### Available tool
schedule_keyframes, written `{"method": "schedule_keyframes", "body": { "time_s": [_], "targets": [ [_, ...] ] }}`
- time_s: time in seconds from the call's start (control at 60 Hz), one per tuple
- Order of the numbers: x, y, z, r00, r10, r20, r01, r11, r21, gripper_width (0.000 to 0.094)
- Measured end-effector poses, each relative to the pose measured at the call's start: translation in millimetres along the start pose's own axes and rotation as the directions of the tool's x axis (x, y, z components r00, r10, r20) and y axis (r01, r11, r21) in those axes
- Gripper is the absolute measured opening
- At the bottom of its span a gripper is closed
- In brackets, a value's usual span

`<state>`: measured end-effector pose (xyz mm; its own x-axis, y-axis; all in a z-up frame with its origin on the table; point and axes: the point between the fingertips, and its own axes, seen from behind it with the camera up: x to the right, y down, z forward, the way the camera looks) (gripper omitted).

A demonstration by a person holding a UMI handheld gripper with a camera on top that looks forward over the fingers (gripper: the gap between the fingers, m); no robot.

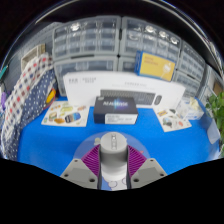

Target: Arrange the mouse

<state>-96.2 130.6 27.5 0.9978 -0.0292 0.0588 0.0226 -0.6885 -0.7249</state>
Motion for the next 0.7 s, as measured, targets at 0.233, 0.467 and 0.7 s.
{"method": "schedule_keyframes", "body": {
  "time_s": [0.233,0.467,0.7],
  "targets": [
    [-3,35,16,1.0,0.017,-0.001,-0.017,0.999,-0.044,0.0359],
    [-5,36,14,0.997,0.068,0.026,-0.066,0.994,-0.089,0.0623],
    [12,-22,-45,0.996,0.087,0.018,-0.086,0.996,-0.03,0.0855]
  ]
}}
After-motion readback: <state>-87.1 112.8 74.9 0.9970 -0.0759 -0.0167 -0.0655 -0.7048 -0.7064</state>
